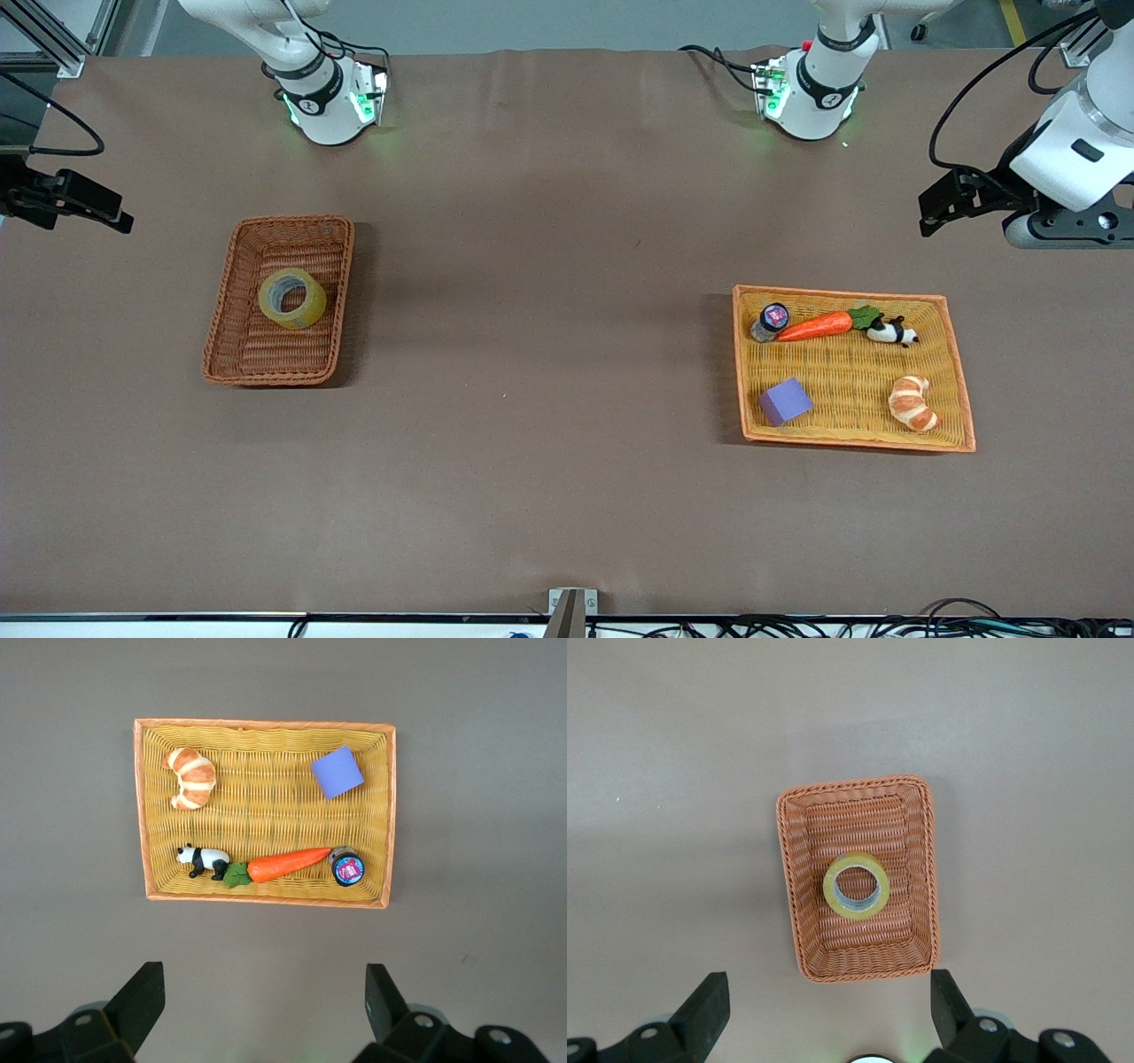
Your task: Move tape to another basket
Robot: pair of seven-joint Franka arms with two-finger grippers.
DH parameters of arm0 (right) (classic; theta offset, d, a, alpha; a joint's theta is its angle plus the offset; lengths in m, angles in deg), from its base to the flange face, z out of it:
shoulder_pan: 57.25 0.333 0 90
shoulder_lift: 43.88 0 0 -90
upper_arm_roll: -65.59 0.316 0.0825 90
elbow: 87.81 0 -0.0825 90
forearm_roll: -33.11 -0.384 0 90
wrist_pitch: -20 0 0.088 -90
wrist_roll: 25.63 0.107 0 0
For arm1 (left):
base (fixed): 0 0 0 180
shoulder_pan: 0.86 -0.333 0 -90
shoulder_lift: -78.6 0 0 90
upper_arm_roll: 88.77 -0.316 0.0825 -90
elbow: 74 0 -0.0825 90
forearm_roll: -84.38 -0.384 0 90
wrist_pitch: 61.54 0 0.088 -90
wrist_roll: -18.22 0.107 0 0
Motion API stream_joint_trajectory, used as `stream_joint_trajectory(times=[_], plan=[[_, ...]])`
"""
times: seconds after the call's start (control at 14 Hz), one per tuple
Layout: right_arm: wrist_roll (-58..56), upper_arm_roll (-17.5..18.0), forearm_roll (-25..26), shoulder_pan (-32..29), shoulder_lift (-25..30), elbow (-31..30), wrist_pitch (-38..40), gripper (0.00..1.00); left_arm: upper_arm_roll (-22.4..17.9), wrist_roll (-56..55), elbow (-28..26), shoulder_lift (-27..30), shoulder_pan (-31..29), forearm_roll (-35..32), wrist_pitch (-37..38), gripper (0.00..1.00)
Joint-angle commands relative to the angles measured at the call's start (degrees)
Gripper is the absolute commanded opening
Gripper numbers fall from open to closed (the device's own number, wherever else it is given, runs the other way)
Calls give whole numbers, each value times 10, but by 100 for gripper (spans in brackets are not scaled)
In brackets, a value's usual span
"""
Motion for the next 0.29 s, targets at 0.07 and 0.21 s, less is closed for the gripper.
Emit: stream_joint_trajectory(times=[0.07,0.21], plan=[[8,8,-9,-10,-3,8,3,100,2,12,8,-1,-2,1,7,100],[6,7,-9,-10,-4,8,3,100,2,13,8,-1,-2,0,7,100]])
